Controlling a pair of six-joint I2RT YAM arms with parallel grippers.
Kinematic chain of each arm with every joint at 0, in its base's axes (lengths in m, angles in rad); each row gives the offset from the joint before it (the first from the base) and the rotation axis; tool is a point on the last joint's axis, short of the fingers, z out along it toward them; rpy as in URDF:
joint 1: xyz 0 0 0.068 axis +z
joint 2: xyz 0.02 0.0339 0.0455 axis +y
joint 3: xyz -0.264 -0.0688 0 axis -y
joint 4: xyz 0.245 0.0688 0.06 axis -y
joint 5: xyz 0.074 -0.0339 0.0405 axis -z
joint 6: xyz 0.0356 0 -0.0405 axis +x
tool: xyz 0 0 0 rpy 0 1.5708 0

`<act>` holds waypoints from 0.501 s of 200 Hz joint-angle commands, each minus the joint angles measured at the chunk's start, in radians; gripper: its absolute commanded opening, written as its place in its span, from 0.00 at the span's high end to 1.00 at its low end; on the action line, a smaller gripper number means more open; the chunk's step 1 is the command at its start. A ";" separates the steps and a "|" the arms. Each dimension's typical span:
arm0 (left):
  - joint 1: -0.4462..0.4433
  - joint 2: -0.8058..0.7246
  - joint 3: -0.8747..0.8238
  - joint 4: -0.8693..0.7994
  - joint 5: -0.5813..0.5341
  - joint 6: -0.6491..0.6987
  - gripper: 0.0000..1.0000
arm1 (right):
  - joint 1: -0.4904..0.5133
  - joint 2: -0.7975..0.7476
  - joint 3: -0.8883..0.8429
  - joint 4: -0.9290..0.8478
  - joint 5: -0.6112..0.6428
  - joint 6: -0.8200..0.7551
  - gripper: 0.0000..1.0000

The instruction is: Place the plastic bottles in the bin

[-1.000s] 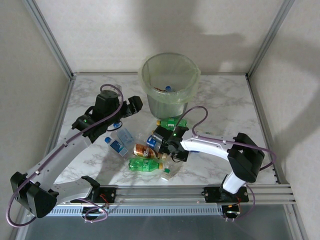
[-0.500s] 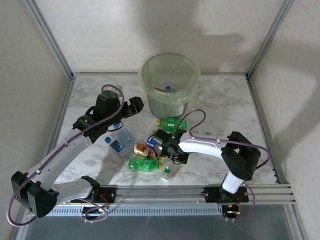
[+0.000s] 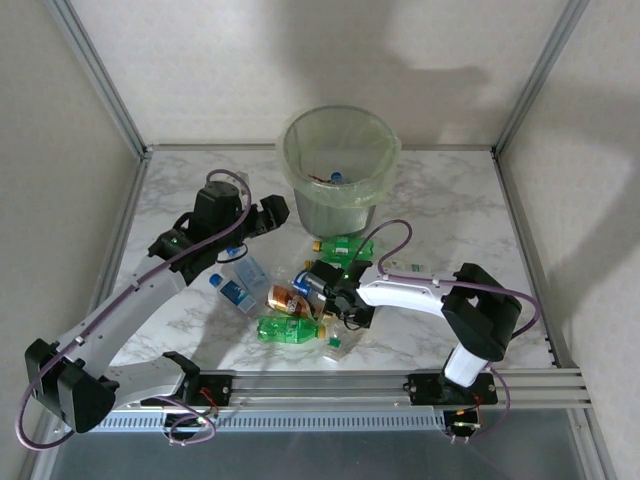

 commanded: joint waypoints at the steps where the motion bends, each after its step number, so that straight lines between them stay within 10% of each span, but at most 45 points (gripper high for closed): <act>1: 0.013 0.007 -0.011 0.022 0.020 0.021 0.13 | 0.018 -0.009 0.013 -0.052 0.038 0.028 0.35; 100: 0.029 0.007 0.002 0.023 0.019 0.025 0.14 | 0.085 -0.071 0.189 -0.179 0.131 -0.002 0.39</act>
